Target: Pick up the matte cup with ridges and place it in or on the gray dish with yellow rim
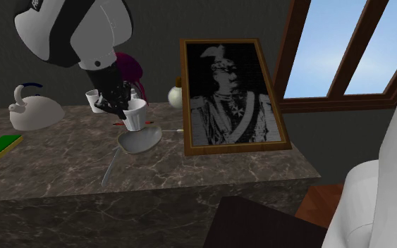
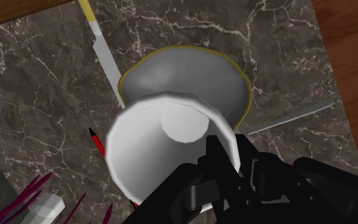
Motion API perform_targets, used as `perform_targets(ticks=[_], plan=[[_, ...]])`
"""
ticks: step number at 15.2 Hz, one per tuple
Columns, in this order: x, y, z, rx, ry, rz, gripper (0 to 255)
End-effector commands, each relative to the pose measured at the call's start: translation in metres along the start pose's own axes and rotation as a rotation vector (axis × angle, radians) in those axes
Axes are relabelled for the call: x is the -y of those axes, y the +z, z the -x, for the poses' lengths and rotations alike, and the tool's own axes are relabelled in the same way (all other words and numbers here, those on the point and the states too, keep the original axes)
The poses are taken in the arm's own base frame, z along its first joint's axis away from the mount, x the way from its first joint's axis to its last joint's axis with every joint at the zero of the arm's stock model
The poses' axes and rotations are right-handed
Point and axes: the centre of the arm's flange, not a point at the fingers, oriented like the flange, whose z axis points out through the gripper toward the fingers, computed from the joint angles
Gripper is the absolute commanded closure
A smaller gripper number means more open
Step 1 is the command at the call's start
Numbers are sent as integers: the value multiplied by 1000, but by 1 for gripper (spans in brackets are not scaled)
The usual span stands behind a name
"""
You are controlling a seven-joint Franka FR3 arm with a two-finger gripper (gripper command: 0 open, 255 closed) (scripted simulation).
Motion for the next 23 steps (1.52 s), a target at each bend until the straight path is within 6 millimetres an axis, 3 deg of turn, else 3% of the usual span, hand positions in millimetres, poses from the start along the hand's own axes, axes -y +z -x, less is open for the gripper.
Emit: perform_targets(ticks=[1, 8, 15, 16, 21, 23], plan=[[2, 9, 0, -1, 0, 0, 255], [9, 44, 0, -1, 0, 0, 255], [9, 44, 0, -1, 0, 0, 255], [9, 44, 0, -1, 0, 0, 0], [9, 44, 0, -1, 0, 0, 0], [9, 18, 0, -1, 0, 0, 0]])
